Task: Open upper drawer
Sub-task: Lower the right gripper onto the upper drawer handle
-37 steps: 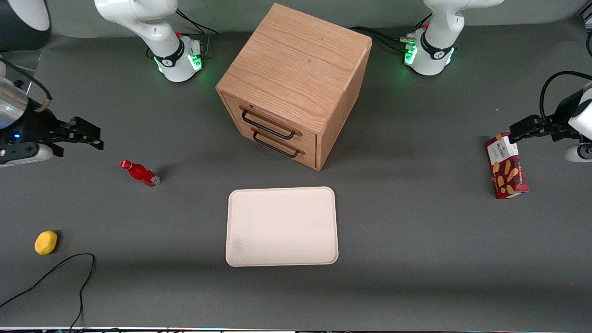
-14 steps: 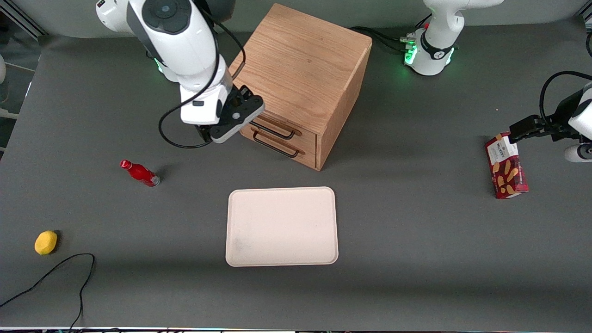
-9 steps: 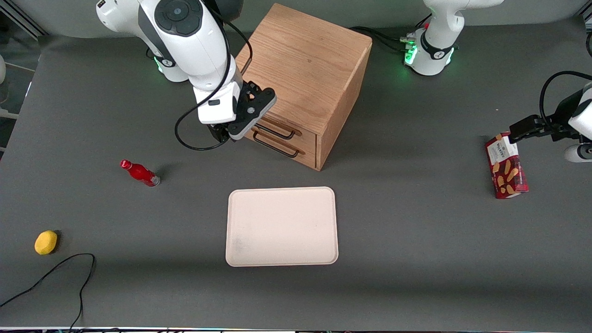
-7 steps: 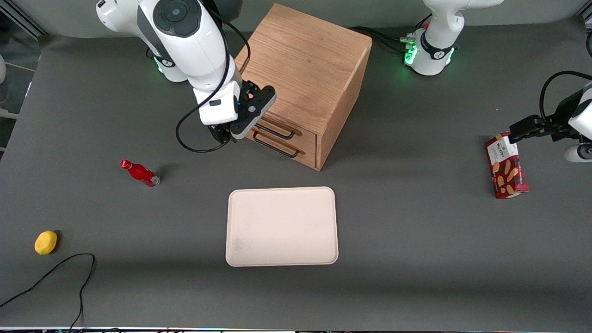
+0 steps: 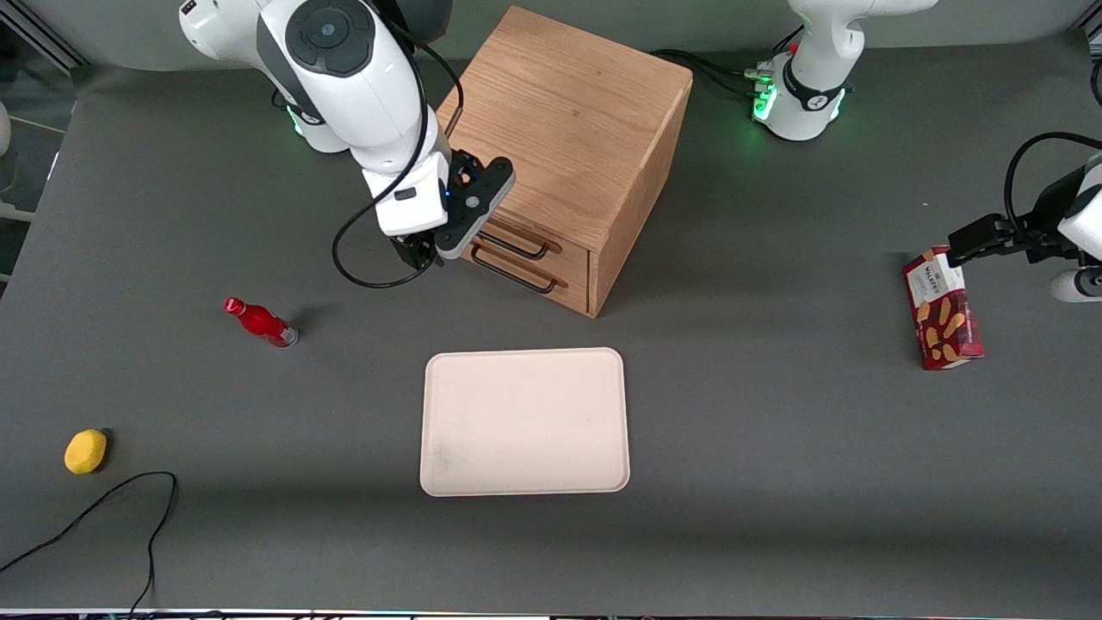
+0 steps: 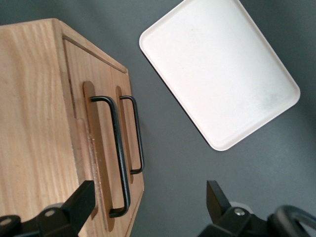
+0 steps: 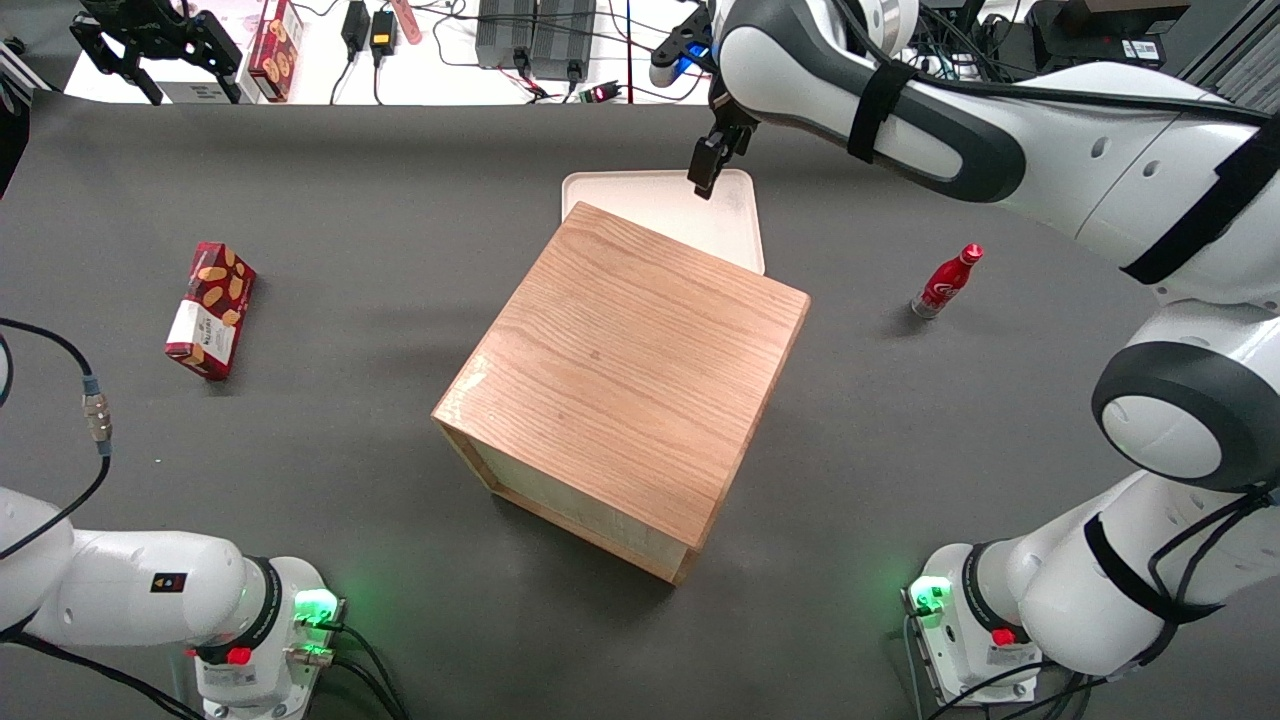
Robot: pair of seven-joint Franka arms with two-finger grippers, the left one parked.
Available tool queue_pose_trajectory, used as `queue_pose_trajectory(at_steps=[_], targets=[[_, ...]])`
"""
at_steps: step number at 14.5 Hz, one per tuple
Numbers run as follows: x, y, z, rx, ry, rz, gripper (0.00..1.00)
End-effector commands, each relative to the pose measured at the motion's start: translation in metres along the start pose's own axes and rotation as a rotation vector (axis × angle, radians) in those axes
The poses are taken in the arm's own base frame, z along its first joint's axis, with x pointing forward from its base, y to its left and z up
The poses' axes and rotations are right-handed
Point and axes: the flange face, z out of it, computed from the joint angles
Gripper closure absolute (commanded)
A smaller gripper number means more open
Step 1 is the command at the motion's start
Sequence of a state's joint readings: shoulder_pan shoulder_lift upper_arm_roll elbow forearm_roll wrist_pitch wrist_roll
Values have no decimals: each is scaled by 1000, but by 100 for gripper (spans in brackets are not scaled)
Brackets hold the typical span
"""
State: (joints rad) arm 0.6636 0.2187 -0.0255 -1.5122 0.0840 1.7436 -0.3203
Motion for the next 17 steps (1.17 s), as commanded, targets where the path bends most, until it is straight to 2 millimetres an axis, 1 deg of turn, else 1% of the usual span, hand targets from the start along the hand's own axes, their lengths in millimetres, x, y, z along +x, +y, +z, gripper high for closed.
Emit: queue_pose_trajectory(at_steps=[1, 8, 12, 15, 17], targets=[[1, -4, 2, 63, -9, -19, 0], [1, -6, 8, 79, -16, -106, 0], [0, -3, 12, 80, -24, -136, 0], [0, -3, 18, 82, -30, -134, 0], [4, -1, 29, 81, -40, -134, 0]])
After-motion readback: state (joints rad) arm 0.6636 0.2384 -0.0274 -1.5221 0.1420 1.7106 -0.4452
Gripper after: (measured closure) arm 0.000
